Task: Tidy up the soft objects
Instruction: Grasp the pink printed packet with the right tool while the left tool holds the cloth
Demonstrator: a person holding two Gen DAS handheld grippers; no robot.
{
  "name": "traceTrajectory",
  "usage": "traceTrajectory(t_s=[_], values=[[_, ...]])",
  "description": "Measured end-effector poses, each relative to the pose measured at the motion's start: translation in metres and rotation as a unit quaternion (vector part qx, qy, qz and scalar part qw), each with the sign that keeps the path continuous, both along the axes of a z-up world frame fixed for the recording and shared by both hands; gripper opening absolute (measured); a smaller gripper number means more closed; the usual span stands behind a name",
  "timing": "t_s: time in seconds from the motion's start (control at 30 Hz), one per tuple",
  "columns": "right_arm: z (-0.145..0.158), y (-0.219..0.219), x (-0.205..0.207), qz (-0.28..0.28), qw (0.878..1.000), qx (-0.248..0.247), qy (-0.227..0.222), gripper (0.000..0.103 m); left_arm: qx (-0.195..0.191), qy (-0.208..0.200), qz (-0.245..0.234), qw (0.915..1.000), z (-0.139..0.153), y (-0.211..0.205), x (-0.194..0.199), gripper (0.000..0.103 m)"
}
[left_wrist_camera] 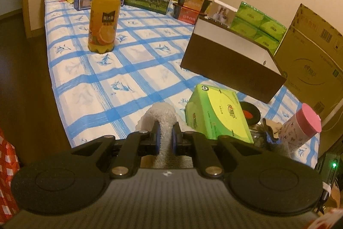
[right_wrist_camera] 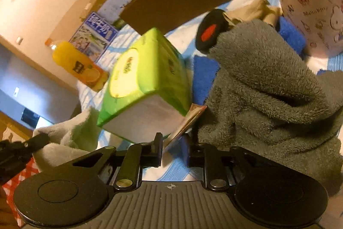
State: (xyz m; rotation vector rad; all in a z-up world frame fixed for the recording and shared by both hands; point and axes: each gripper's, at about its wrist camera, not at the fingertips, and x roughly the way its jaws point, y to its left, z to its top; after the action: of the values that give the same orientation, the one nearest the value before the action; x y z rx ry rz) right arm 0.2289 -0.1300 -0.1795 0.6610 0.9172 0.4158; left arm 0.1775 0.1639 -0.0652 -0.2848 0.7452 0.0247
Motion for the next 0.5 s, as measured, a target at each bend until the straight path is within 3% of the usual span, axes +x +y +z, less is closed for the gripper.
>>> traceTrajectory(t_s=[0.27,0.4,0.5], values=[[-0.003,-0.002,0.009,-0.026,0.998,0.017,0.047,0.018,0.005,0.011,-0.002,0.9999,-0.007,-0.002,0.007,0.009],[-0.001,-0.006,0.010,-0.029,0.995,0.028,0.096,0.018,0.006,0.010,-0.002,0.9999,-0.008,-0.002,0.008,0.009],[-0.002,-0.009,0.011,-0.040,0.993,0.042,0.100,0.018,0.006,0.012,-0.002,0.9999,-0.008,-0.002,0.009,0.009]])
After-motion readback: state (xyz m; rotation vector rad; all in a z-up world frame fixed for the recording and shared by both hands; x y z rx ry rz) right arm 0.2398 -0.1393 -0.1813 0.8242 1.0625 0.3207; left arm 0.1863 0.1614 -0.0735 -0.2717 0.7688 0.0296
